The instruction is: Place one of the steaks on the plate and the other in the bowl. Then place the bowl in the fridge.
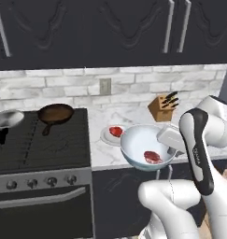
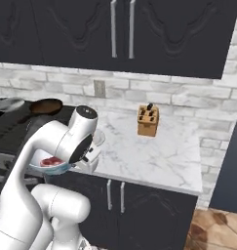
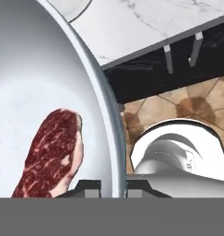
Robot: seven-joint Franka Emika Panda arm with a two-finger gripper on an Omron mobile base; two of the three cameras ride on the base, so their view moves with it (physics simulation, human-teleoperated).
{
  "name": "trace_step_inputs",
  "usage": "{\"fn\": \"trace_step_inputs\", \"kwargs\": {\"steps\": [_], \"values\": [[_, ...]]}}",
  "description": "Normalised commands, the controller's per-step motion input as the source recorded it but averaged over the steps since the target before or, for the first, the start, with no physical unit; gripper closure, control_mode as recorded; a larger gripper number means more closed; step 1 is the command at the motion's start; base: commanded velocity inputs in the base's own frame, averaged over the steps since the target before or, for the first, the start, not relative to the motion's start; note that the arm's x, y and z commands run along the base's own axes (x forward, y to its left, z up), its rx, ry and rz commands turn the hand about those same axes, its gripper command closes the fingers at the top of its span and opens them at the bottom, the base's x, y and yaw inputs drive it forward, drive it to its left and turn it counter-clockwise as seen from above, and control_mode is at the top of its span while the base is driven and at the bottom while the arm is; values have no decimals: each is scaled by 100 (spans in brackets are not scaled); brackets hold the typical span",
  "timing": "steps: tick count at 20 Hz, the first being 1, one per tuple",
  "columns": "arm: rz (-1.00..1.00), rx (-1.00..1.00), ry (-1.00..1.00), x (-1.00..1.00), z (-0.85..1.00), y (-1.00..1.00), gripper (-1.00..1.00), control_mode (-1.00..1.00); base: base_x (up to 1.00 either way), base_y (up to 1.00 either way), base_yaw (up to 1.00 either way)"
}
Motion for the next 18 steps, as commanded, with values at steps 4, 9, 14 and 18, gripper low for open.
{"fn": "trace_step_inputs", "kwargs": {"steps": [4,9,14,18], "values": [[0,0,0,0,0,0,100,100,-30,77,42],[0,0,0,0,0,0,100,100,-46,86,49],[0,0,0,0,0,0,100,100,-35,97,70],[0,0,0,0,0,0,100,100,-8,72,75]]}}
